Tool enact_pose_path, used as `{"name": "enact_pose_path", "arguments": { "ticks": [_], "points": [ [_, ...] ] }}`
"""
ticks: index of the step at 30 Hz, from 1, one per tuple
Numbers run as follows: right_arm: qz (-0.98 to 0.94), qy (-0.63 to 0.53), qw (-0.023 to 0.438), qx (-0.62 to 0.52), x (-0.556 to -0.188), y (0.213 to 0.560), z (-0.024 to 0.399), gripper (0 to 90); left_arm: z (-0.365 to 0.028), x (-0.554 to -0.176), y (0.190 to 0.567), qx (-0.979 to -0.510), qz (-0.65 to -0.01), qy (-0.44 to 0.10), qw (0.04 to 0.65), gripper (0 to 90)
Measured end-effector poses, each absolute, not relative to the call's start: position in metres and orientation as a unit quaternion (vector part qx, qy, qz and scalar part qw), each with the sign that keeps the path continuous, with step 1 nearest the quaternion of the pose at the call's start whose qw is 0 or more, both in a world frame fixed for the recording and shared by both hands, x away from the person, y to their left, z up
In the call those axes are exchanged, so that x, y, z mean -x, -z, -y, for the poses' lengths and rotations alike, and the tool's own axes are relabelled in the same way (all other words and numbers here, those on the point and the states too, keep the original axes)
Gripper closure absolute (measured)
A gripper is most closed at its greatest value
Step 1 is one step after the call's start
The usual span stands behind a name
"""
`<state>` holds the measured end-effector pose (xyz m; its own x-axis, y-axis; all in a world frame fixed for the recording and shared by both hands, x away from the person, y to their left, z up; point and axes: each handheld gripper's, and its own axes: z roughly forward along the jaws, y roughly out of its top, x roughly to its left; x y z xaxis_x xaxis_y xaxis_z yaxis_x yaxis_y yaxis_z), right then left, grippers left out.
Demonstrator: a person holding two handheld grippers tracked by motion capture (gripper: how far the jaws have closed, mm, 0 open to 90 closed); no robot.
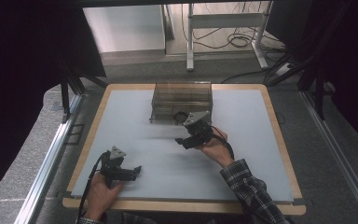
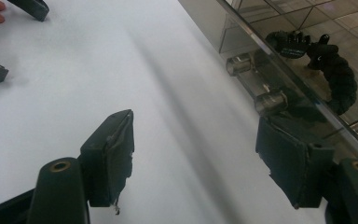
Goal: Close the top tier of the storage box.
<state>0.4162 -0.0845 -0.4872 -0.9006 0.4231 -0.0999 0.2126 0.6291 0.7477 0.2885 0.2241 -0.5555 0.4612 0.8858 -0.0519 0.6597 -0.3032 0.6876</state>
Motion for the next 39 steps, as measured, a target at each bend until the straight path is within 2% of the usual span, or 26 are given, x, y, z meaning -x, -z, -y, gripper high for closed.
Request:
{"name": "enact_pose_path", "arguments": {
  "ticks": [39],
  "points": [
    [-0.887, -0.398, 0.143, -0.186, -0.427, 0.486, 0.083, 27.8, -0.224, -0.288, 0.556, -0.789, -0.490, -0.172, 0.329, 0.0]
  ]
}}
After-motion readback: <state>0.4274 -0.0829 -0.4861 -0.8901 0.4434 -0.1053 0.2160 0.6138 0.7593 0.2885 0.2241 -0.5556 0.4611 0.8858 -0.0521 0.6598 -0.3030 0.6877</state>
